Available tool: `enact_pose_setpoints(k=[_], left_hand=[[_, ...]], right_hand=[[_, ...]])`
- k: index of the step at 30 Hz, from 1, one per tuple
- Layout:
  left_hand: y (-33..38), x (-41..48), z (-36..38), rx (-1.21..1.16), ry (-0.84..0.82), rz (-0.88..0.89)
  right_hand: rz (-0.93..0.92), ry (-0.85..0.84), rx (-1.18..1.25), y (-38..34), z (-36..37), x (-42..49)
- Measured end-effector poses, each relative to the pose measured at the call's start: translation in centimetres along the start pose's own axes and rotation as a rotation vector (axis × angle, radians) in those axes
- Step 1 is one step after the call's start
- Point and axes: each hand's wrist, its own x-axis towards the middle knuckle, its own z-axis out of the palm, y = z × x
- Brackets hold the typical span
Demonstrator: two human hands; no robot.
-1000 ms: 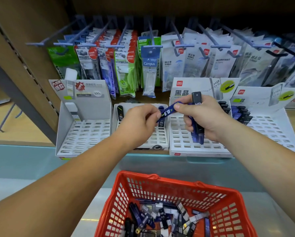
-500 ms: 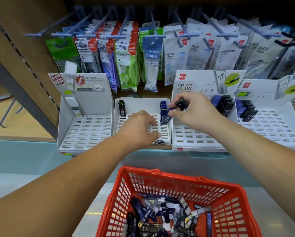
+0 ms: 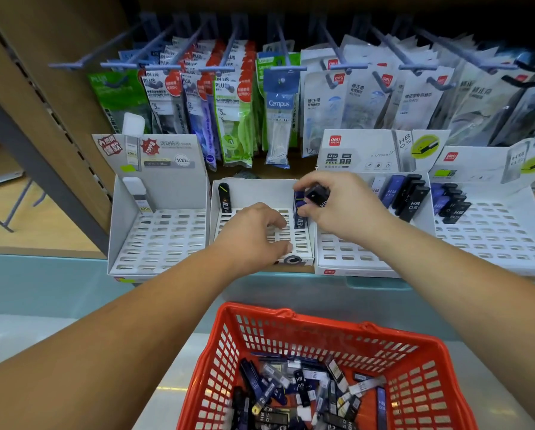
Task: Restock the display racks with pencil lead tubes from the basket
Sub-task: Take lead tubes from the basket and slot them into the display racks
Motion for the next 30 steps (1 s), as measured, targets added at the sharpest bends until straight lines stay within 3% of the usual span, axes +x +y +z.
enact_pose_setpoints(k=[6,9,11,13,16,19,24,30], left_hand=[[0.3,-0.4,-0.4,-0.013,-0.033,-0.014],[1.1,-0.7,-1.0,-0.053,-0.005,-0.030],[2.2,-1.1,-1.7,-0.233,0.054,-0.064],[4.0,-2.0,-2.3,-0.568,-0.013,-0.123],[6.1,-3.3,-2.5,-0.925,-0.262,-0.164],[6.8,-4.1,-2.6,-1.115,-0.352,-0.152],[6.7,-4.8,-3.0,-0.861,-0.285,-0.042],[6.0,-4.7,-3.4,-0.731,-0.309,0.032]], right_hand=[[0.056,0.017,0.083,0.2,-0.1,0.2],[0.246,0.073,0.463,-0.7,-1.1,0.0],[0.383,0.063,0.858,-1.4,-2.0,-0.1],[0.413,0.010,1.099,-2.4,-2.6,-0.3],[0.440,0.006,1.303,-4.5,-2.4,-1.0],[0.483,0.108,1.351,-6.4,-2.0,-1.8],[0.544,0.210,1.127,-7.3,-1.4,-3.0],[0.467,0.259,1.215,-7.6,-0.2,-4.9]])
